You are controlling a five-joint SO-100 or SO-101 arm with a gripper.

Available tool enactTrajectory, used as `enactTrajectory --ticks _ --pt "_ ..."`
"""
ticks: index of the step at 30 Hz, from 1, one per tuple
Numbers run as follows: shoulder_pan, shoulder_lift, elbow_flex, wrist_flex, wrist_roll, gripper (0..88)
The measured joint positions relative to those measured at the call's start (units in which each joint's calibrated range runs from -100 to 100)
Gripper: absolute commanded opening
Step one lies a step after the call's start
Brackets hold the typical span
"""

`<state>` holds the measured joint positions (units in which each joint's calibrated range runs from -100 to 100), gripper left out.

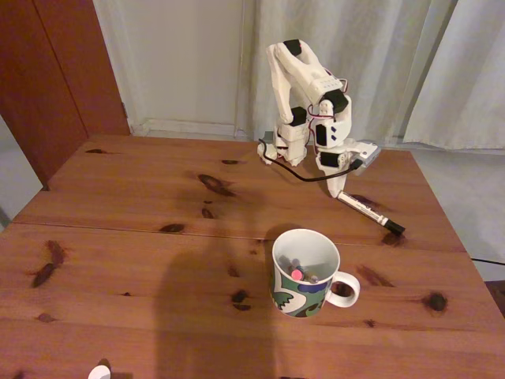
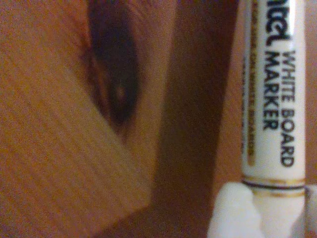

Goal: Clean up the desk and place the pens and markers into the cup

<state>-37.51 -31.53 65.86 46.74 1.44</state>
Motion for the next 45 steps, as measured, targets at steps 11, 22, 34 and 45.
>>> enactTrajectory --ticks 11,22,34,45 --pt "-0.4 0.0 0.0 -0.7 -0.6 9.1" --pt "1.4 8.0 -6.3 -6.0 -2.7 8.5" --pt "1.5 11.3 -8.1 -14.4 -5.1 8.3" --pt "3.9 11.2 -4.2 -20.9 -5.1 0.7"
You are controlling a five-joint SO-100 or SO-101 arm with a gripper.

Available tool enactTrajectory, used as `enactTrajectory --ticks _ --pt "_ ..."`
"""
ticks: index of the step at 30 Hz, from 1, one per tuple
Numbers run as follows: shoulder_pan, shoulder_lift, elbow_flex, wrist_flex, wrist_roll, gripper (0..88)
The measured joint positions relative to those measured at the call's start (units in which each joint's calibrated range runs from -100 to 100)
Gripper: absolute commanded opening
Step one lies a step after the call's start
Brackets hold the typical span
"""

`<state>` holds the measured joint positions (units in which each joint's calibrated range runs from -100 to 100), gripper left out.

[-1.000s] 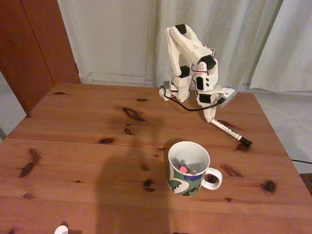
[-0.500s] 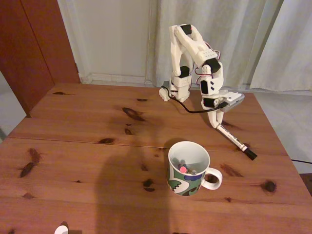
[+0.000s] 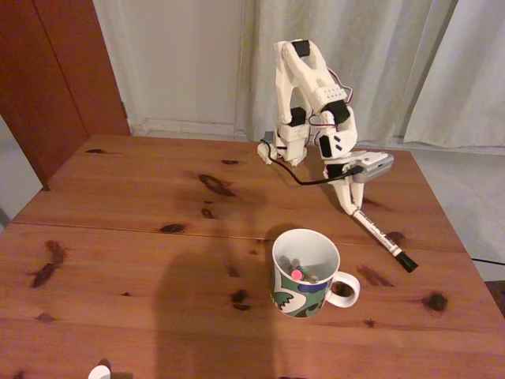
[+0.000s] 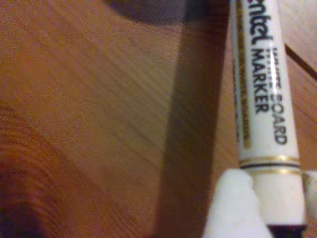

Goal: Clean up the desk and place the pens and markers into the cup

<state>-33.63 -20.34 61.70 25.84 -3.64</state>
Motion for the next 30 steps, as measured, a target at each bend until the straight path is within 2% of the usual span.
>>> enactTrajectory --ticks 12,30 --pt "-0.1 0.0 5.3 -7.8 0.0 0.7" --pt "0.9 0.0 5.8 -8.0 -0.2 0.6"
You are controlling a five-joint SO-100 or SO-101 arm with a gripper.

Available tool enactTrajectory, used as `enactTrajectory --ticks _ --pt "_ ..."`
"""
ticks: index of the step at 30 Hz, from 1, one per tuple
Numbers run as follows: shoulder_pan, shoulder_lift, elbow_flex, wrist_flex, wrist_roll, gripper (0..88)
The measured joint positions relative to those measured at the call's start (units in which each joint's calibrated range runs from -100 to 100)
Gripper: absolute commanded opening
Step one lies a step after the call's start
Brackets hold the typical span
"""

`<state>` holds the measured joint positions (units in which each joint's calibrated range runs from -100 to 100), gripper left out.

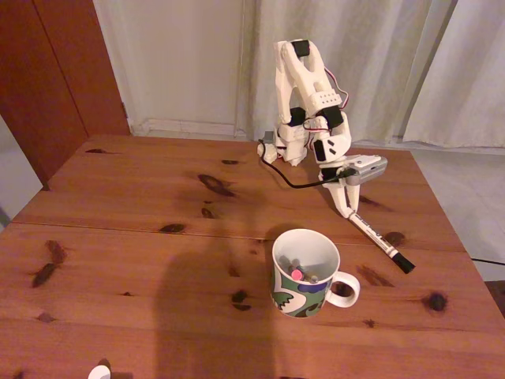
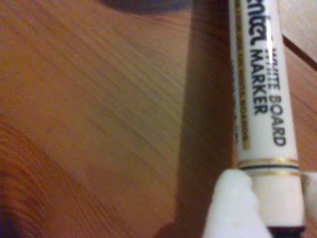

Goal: Clean up the desk and place the pens and markers into the cup

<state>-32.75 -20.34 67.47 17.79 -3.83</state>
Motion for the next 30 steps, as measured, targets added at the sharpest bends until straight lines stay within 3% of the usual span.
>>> enactTrajectory --ticks 26,30 --pt "1.3 0.3 -3.8 3.6 0.0 0.9" --pt "2.7 0.3 -3.9 4.0 2.1 1.1"
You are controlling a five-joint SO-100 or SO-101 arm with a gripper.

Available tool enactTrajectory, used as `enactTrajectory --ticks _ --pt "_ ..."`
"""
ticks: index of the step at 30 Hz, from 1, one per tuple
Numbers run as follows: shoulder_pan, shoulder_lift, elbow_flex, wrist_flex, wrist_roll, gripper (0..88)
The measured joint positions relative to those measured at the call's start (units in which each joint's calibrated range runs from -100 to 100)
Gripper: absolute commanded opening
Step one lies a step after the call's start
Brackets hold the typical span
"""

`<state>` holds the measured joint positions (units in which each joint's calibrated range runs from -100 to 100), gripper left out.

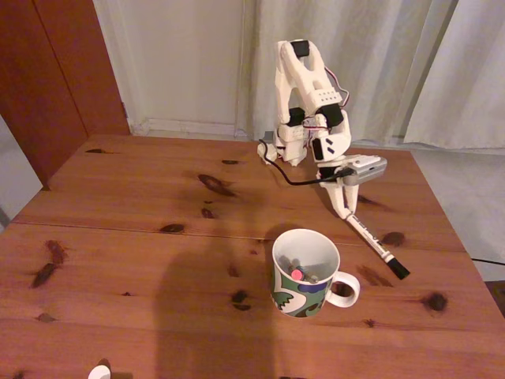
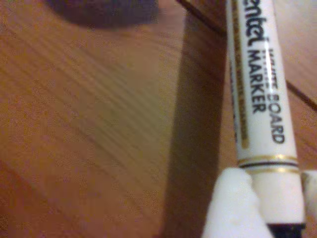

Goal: Clean up the desk and place the pens and markers into the cup

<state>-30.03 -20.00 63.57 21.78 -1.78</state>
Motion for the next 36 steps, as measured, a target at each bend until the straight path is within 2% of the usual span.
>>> enactTrajectory --ticks 9,16,24,29,36 --pt "1.0 0.0 0.0 0.0 1.4 1.2" --pt "4.3 0.0 -0.1 0.0 4.2 1.2" --pt "5.6 0.0 -3.0 2.2 2.2 1.0" --pt "6.0 0.3 -3.1 2.2 4.2 1.1" --pt "5.9 4.4 -4.3 2.2 4.3 1.2"
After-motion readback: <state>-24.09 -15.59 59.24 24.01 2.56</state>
